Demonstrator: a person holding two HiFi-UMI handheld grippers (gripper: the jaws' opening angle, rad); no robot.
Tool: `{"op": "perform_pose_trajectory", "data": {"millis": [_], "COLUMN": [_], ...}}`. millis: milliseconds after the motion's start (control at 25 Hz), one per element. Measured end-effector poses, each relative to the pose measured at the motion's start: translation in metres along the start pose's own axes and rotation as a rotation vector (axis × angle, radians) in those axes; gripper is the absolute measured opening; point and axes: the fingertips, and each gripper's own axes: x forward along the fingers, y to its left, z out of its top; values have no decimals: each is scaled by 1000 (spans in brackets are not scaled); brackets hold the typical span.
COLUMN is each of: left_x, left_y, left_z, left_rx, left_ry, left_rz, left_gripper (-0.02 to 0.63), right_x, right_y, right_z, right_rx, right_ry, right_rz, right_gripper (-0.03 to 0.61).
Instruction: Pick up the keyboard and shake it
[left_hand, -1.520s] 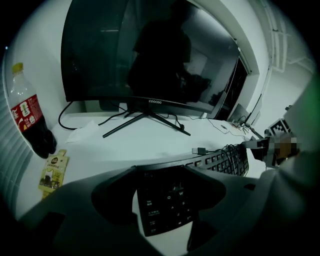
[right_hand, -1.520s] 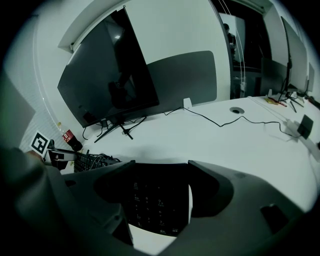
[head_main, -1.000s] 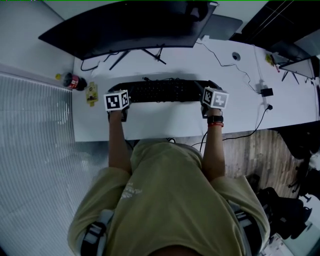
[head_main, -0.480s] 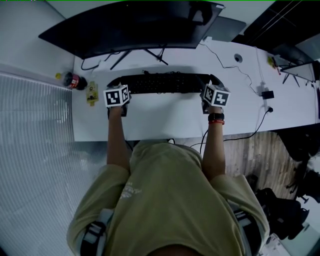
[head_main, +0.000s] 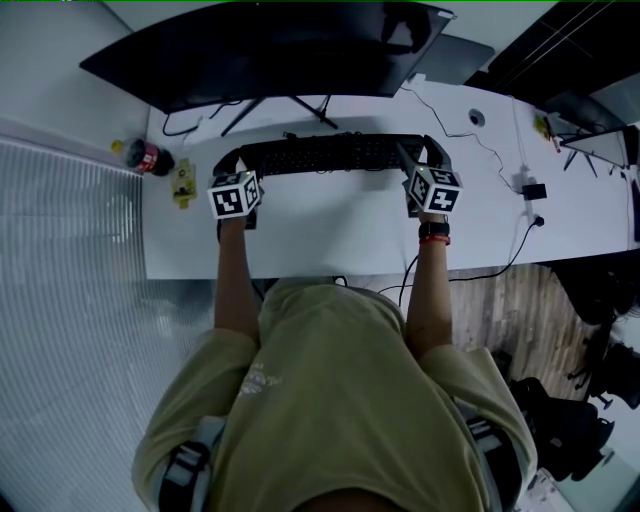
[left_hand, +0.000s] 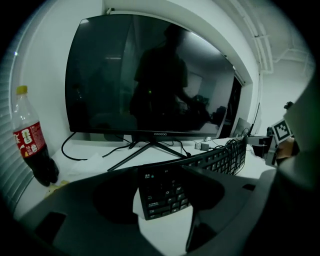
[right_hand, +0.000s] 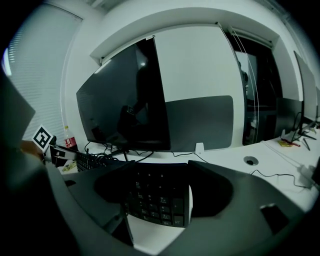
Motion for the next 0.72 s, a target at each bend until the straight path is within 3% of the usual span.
{"op": "perform_pose_trajectory", "data": {"millis": [360,720], "left_x": [-16,-29], "left_y": [-10,-15], "left_z": [-6,-15], "left_rx": [95,100], "left_ry": [-96,-118], "left_rz": [16,30], "left_gripper": [264,264], "right_x": [-15,-30], "right_y": [1,4], "right_z": [-36,-40], "right_rx": [37,27], "right_ry": [-52,-58], "right_rz": [-23,-15], "right_gripper": [341,341]}}
